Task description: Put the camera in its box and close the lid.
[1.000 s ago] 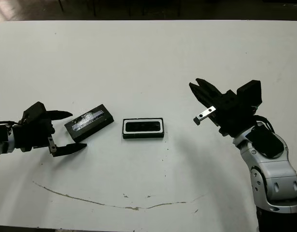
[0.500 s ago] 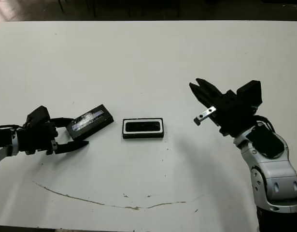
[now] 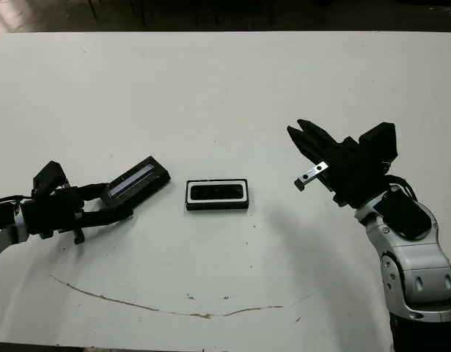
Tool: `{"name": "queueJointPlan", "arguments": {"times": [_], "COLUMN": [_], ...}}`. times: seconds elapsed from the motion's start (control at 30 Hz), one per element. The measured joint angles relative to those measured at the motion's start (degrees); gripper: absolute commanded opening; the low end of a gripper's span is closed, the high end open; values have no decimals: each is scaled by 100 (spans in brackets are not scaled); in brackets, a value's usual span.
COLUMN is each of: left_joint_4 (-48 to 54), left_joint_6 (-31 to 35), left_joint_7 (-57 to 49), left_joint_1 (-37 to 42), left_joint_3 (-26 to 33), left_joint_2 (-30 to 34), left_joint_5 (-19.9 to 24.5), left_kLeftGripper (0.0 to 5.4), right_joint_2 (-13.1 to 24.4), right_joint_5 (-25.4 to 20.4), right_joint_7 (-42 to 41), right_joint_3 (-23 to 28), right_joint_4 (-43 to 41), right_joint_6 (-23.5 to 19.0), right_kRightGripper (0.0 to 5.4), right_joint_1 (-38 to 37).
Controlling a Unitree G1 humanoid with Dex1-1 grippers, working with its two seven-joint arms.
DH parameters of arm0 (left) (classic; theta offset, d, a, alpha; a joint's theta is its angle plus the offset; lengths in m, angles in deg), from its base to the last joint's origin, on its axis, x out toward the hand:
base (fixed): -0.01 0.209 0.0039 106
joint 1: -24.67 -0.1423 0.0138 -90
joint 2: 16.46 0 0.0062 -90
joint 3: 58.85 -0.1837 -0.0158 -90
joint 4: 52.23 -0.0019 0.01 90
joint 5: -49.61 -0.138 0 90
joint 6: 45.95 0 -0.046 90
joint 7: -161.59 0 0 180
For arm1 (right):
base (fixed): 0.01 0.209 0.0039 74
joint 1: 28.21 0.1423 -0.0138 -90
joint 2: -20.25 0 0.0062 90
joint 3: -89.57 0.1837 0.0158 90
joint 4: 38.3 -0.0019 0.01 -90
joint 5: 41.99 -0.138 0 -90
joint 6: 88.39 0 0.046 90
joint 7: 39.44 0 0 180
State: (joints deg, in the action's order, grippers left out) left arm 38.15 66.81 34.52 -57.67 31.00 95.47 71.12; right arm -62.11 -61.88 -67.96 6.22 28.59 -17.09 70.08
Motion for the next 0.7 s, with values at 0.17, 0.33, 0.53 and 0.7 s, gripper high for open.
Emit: {"name": "queueJointPlan", "arguments": {"times": [0.17,0.33,0.53,0.7], "left_joint_4": [323,843,1040,809], "left_joint_6": [460,565,231,158], "left_joint_7": [-141,-220,68,277], "left_joint_1": [-130,-105,472,1103], "left_joint_3": [213,364,126,-328], "left_joint_2": [-37,-57,-27,-22], "left_joint_5": [300,501,393,104], "left_kLeftGripper": [156,156,156,156], "right_joint_2": [6,71,89,97], "right_joint_5": [-1,10,15,14], "right_joint_7": [-2,-2,-3,-3], "right_joint_3": [-3,-6,-9,-9], "right_joint_4": [6,6,33,37], "right_joint_6": [-33,-50,-30,-27], "right_kRightGripper": [0,0,0,0], "right_joint_1": [3,8,15,14]}}
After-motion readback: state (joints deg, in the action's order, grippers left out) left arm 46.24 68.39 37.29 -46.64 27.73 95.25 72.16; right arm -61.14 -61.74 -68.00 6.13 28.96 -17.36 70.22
